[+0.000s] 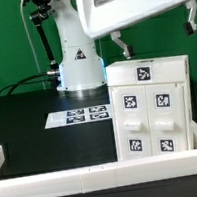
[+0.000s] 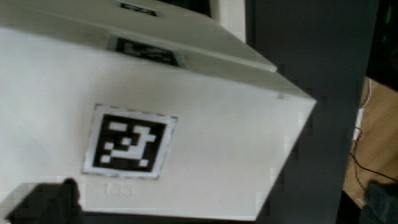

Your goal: Assemble cabinet

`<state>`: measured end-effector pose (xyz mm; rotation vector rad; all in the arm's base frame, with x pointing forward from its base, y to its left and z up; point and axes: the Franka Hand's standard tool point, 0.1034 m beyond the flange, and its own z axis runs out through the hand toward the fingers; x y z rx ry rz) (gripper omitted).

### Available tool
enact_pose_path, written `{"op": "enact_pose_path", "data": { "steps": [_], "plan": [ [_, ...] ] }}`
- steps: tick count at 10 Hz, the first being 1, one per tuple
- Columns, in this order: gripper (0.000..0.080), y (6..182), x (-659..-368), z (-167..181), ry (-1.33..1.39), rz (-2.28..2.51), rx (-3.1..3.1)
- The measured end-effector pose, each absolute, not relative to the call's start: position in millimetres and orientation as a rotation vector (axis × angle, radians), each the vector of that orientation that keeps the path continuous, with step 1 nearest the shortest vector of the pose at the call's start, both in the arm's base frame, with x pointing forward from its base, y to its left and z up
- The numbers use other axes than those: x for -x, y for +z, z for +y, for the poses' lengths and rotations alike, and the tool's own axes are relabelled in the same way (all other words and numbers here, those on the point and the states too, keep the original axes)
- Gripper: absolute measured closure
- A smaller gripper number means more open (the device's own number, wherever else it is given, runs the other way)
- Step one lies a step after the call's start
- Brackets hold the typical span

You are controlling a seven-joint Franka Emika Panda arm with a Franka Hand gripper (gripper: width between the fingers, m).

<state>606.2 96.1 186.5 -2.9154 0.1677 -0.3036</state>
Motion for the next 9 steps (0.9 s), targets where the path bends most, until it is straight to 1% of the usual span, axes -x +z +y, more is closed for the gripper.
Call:
{"op": "enact_pose_path", "data": {
  "steps": [4,7,9],
  "plan": [
    [0.0003,184.4,-607,89,-0.345,-0.273,2.952],
    [0.0003,180.5,-602,80,-0.348,-0.906,2.878],
    [0.0003,174.1,-598,78,-0.303,-1.150,2.819]
  ]
}}
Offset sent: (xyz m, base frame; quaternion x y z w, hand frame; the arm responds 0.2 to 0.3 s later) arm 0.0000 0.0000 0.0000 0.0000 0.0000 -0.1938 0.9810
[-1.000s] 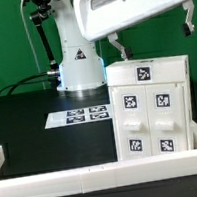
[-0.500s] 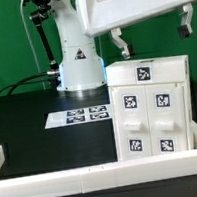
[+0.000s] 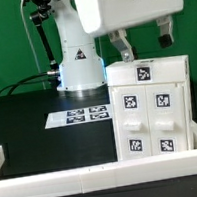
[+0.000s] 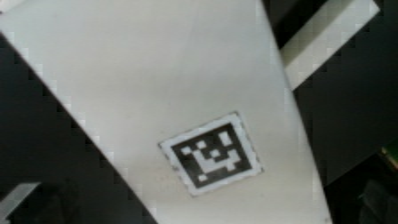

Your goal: Assemble cabinet

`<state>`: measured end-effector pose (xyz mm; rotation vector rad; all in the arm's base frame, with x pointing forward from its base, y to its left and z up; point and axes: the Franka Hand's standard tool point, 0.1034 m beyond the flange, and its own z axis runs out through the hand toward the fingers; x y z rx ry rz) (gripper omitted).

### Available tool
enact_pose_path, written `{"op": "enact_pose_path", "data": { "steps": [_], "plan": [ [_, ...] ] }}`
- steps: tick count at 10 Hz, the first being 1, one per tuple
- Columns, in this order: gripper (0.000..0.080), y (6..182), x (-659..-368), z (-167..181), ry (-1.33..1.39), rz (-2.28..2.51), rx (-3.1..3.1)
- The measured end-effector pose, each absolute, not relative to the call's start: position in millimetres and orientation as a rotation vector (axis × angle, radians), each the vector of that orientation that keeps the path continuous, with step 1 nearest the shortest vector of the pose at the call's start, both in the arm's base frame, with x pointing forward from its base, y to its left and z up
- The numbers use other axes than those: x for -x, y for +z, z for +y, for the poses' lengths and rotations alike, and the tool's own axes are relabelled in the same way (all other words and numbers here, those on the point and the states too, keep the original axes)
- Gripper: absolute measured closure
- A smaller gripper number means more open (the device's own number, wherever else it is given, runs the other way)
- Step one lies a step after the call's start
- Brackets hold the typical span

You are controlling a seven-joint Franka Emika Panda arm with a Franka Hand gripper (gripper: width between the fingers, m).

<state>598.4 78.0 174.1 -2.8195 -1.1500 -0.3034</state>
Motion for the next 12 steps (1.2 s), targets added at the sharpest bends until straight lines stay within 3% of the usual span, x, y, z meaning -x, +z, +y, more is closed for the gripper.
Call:
{"op": "enact_pose_path", "data": {
  "steps": [8,9,10,11,12],
  "plan": [
    [0.0003,149.7,-594,72,-0.240,-1.339,2.772],
    [0.0126,148.5,-593,72,-0.237,-1.321,2.779],
    [0.0126,148.4,-593,72,-0.236,-1.312,2.782],
    [0.0241,148.3,-593,71,-0.236,-1.308,2.784],
    [0.0240,148.3,-593,71,-0.235,-1.298,2.788]
  ]
}}
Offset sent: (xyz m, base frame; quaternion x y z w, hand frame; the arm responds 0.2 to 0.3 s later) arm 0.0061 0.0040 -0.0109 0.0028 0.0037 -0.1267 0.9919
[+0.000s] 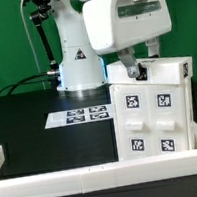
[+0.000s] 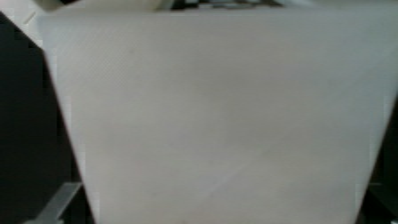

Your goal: Assemble cabinet

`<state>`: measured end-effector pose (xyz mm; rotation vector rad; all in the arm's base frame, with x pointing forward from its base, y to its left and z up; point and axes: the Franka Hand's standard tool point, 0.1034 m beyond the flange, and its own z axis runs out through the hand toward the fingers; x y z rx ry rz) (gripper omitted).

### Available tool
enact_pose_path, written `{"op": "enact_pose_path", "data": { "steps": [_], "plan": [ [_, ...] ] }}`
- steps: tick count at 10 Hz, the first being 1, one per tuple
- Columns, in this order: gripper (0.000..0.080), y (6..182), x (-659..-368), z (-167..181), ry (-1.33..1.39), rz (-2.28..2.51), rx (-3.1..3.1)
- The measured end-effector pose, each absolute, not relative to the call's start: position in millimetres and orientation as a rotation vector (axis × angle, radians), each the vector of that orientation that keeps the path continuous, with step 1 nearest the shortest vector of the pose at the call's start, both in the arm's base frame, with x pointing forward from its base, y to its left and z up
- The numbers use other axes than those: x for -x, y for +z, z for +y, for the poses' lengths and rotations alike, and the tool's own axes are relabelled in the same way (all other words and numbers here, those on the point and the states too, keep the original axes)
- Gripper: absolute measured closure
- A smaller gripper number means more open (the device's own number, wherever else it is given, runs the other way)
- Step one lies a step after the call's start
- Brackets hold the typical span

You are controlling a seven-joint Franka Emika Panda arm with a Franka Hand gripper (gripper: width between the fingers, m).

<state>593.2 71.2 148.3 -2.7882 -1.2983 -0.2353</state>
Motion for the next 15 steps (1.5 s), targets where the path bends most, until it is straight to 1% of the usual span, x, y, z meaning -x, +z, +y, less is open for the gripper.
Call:
{"op": "enact_pose_path", "data": {
  "steps": [2,5,10,15],
  "plan": [
    [0.0240,148.2,-593.1,71.2,-0.232,-1.206,2.823],
    [0.0240,148.2,-593.2,71.2,-0.223,-0.916,2.916],
    [0.0239,149.0,-598.2,72.7,-0.288,-0.162,3.027],
    [0.0239,147.0,-596.1,78.7,-0.251,0.621,2.927]
  ]
}}
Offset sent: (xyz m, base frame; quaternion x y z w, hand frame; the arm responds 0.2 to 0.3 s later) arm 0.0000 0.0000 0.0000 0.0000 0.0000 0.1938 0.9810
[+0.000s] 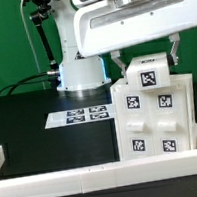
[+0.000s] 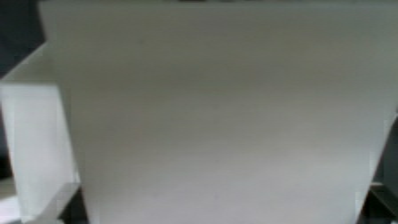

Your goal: Assemble cabinet

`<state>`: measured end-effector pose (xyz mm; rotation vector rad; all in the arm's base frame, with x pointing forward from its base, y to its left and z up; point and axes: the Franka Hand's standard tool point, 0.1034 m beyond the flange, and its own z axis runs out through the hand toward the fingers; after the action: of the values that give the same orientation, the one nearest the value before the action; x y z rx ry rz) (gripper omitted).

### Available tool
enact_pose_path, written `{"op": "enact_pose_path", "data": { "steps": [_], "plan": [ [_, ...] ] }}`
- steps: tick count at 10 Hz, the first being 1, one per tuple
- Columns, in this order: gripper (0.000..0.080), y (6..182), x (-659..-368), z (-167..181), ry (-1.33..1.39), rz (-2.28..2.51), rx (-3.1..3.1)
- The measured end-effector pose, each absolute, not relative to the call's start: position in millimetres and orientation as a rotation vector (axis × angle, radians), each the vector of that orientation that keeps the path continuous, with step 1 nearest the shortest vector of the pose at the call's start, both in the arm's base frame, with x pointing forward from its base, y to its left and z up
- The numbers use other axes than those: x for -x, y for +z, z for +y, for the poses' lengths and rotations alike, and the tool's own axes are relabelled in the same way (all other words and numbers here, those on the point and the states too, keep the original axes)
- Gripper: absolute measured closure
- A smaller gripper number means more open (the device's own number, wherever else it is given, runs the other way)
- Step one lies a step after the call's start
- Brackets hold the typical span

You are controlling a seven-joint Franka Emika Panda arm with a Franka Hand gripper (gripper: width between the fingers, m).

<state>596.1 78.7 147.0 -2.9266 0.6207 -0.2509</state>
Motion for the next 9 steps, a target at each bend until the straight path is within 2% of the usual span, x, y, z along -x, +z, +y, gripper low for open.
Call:
{"op": "enact_pose_path", "data": {
  "steps": [9],
  "plan": [
    [0.0239,147.2,-593.4,78.0,-0.168,1.361,2.632]
  ]
}}
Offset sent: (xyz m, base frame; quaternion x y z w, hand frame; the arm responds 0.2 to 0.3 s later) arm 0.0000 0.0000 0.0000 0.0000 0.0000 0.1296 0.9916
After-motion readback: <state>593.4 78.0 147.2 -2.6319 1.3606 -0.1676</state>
